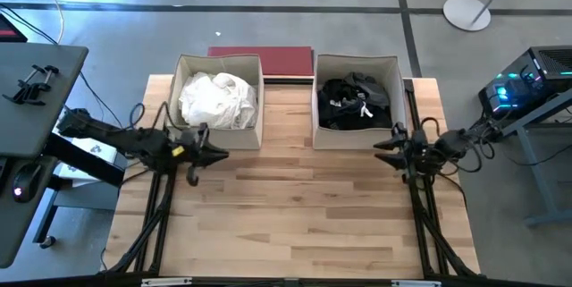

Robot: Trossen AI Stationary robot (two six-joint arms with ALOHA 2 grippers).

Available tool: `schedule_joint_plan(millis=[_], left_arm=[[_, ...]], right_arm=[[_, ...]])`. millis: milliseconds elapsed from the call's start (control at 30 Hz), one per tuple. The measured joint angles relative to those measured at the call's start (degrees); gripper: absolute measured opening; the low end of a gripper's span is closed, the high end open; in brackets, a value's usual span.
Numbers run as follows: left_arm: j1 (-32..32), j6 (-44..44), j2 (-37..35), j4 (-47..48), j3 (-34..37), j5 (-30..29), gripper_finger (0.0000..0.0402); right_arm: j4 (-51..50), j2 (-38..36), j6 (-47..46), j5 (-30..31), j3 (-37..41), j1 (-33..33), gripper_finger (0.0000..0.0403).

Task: Sort clothes
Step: Return to Home Position

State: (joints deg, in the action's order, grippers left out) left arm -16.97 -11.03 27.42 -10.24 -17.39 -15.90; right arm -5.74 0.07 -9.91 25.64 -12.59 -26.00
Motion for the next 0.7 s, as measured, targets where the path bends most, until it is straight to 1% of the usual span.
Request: schedule_joint_plan(millis=[67, 167, 267, 333, 400, 533, 600, 700], left_arm=[[-1.2, 1.9, -3.4, 3.3, 0.0, 0.0, 0.0009], [-3.1, 4.0, -6.0, 7.0, 0.0, -1.3, 0.0001], [-4.3, 4.0, -6.4, 8.4, 0.1, -0.2, 0.0001], [-4.4, 2.1, -6.2, 8.8, 0.2, 1.1, 0.0000], [-4.4, 0.8, -5.6, 6.1, 1.7, 2.0, 0.0000], [-3.6, 0.6, -5.1, -3.6, 8.1, 2.5, 0.0000], [-2.0, 0.4, -5.0, -8.6, 11.8, 3.3, 0.0000], [1.6, -0.7, -5.2, -13.1, 15.9, 4.8, 0.0000]], right_arm=[[0.7, 0.8, -1.0, -0.6, 1.4, -0.1, 0.0132], [5.0, 2.5, -1.9, -1.4, 4.8, -0.4, 0.0132], [10.3, 2.5, -2.1, -2.0, 8.3, -0.4, 0.0132], [14.5, 2.2, -2.1, -3.2, 10.3, -0.4, 0.0132], [17.7, 2.1, -1.1, -4.8, 12.1, -0.4, 0.0132], [17.3, 2.1, 0.3, -5.2, 12.0, -0.4, 0.0132], [17.6, 2.0, 1.2, -5.3, 12.0, -0.4, 0.0132], [17.6, 2.0, 2.5, -5.2, 12.0, -0.4, 0.0132]])
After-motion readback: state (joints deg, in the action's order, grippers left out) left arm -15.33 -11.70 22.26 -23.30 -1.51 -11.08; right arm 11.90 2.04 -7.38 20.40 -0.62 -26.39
